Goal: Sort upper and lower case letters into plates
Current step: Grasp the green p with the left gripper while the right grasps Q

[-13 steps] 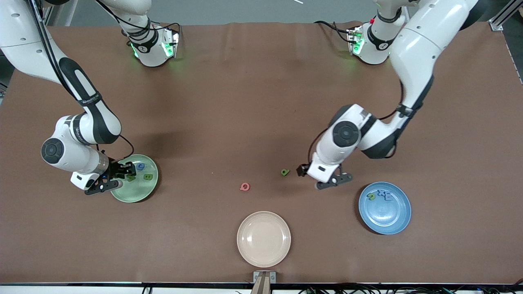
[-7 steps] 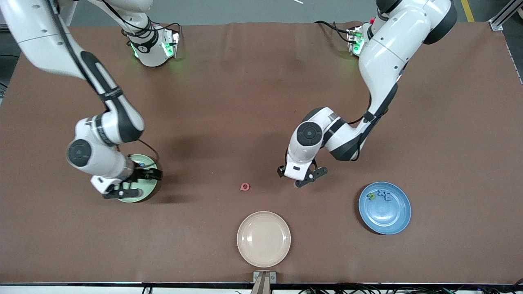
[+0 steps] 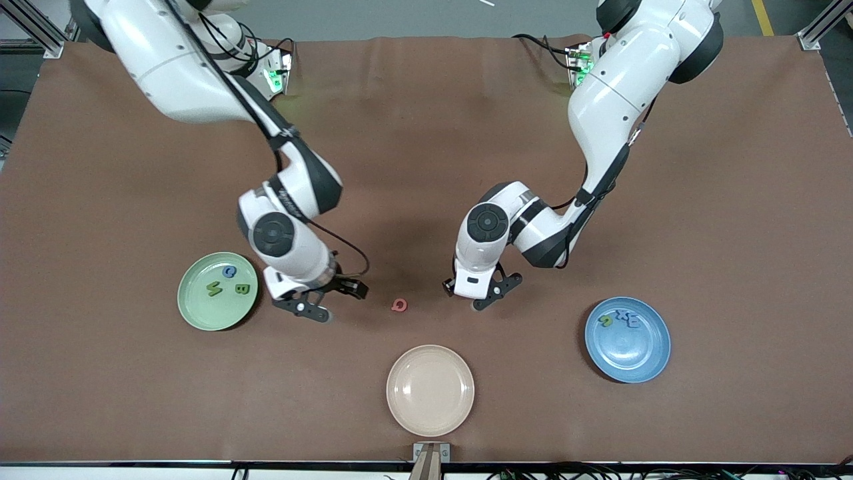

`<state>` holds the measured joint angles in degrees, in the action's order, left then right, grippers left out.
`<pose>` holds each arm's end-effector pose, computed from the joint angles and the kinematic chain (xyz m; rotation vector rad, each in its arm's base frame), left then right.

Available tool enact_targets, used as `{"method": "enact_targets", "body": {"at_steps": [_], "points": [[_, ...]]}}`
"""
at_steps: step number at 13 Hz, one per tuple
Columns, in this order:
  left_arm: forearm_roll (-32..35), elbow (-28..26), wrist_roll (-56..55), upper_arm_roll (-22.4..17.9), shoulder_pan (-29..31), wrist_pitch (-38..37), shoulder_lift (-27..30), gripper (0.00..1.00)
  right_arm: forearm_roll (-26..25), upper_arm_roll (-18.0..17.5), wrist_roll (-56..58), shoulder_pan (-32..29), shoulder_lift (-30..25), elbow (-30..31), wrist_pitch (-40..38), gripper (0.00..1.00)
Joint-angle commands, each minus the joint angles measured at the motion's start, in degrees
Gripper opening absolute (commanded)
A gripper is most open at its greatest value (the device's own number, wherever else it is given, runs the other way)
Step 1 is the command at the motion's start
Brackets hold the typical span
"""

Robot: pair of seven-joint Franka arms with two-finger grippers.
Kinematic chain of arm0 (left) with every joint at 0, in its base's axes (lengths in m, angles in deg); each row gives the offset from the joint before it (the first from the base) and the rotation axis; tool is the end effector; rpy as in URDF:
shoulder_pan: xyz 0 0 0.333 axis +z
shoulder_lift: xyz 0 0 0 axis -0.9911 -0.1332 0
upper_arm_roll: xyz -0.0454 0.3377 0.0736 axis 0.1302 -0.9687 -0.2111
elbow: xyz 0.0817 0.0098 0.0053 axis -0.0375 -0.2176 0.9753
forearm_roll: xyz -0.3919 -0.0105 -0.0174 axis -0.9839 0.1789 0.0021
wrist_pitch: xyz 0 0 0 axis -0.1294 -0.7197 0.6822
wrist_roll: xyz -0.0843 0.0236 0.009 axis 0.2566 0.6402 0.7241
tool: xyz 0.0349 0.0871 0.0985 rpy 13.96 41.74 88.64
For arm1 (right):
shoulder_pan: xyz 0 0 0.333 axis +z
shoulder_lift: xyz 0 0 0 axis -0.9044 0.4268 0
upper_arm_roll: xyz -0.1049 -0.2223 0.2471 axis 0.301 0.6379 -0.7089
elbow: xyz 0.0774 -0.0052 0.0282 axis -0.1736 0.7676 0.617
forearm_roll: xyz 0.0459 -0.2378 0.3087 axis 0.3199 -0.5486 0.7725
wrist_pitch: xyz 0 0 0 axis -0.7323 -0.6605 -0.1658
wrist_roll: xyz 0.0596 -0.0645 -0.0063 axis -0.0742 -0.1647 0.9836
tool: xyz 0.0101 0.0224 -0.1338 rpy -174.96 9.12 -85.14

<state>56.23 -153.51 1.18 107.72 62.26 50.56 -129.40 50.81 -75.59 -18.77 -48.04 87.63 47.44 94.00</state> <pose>0.6132 -0.4473 0.1807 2.9422 0.9049 0.0548 0.6597 0.3495 0.2465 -3.0260 0.6202 -0.0266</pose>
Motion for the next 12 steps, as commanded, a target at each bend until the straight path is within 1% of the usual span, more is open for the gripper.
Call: {"method": "enact_targets", "body": {"at_steps": [1,2,3,6,7,8,9,10,11,12], "points": [[-0.2,2.0,-1.5,-0.5,-1.3,-1.8,-1.4,0.64,-0.6,8.0,-11.0,11.0,11.2,-16.7,-4.7,1.0],[-0.3,2.0,-1.8,-0.5,-1.4,-2.2,-1.6,0.63,-0.7,8.4,-13.3,12.4,13.8,-19.6,-4.6,1.0],[-0.3,2.0,-1.8,-0.5,-1.4,-2.6,-1.6,0.62,-0.9,8.4,-15.2,12.9,15.2,-21.2,-4.4,1.0],[-0.3,2.0,-1.8,-0.5,-1.4,-3.3,-1.8,0.57,-0.9,9.6,-18.3,14.3,16.5,-22.3,-4.1,1.0],[-0.3,2.0,-1.8,-0.5,-1.4,-3.3,-1.8,0.5,-0.9,10.1,-19.5,14.9,16.9,-22.4,-3.9,1.0],[-0.3,2.0,-1.8,-0.5,-1.4,-3.3,-1.8,0.35,-1.0,10.5,-19.7,15.2,17.2,-22.4,-3.6,0.99],[-0.2,2.0,-1.7,-0.5,-1.4,-3.3,-1.8,0.21,-1.0,10.7,-19.7,15.5,17.3,-22.4,-2.9,0.94],[-0.1,2.0,-1.5,-0.5,-1.4,-3.3,-1.8,0.09,-0.9,10.7,-19.8,15.6,17.6,-22.4,-2.2,0.88],[0.0,2.0,-1.3,-0.5,-1.1,-3.3,-1.3,0.04,-0.9,10.7,-19.9,16.0,17.9,-22.3,-1.7,0.86],[0.2,2.0,-1.2,-0.5,-0.5,-3.5,-0.7,0.02,-0.9,10.7,-20.5,16.3,18.2,-22.3,-1.1,0.85]]}}
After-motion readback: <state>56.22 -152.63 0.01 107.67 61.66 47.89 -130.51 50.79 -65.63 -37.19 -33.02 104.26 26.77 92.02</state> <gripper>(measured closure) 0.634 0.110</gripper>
